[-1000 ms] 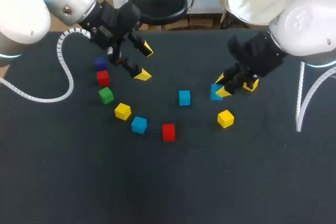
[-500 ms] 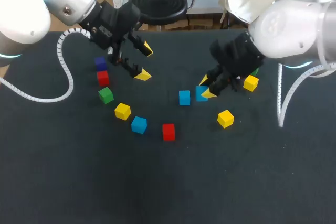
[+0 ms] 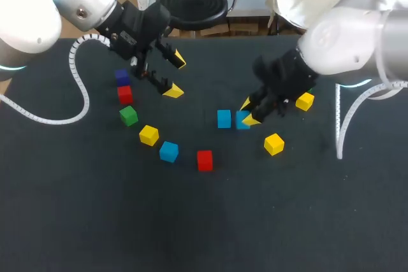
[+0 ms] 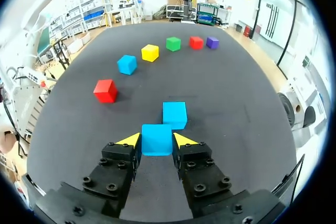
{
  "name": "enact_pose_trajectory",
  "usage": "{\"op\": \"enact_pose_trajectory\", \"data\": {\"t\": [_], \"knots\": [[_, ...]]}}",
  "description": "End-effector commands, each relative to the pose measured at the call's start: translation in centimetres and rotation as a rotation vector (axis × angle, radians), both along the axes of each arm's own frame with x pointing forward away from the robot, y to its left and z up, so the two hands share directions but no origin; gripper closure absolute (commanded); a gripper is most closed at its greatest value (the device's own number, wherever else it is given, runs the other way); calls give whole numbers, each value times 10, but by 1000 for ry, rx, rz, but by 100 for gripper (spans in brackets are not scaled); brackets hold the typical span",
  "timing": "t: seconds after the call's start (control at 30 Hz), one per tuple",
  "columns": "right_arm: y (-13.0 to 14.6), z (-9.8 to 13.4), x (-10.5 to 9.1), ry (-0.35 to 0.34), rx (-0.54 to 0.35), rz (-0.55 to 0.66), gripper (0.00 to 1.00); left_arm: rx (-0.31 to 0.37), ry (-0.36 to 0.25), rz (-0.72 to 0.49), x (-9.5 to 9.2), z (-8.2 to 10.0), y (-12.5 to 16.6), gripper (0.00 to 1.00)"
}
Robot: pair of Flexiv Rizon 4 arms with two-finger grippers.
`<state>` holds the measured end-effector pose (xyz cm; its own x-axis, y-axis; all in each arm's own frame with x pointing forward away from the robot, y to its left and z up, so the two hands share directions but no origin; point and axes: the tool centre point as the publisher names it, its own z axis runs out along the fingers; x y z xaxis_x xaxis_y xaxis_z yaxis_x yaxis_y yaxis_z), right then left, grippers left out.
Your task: Place the blue cubes, place green cubes on the blue cubes, place the yellow cubes on the green cubes, then place the red cubes on the yellow cubes, and place purple cube on the red cubes.
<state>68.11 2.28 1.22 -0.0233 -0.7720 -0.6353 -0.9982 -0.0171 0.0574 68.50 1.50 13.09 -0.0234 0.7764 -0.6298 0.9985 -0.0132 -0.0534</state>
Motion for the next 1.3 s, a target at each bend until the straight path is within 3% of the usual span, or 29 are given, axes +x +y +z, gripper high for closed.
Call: {"op": "enact_pose_trajectory", "data": {"t": [0.03, 0.73, 1.3], "knots": [[2, -7, 7, 19, 3, 3, 100, 3, 1, 1, 0, 0, 0, 0], [1, -15, 9, 58, -24, 1, 100, 3, 1, 1, 0, 0, 0, 0], [0, -12, 22, 41, -42, 11, 100, 3, 1, 1, 0, 0, 0, 0]]}}
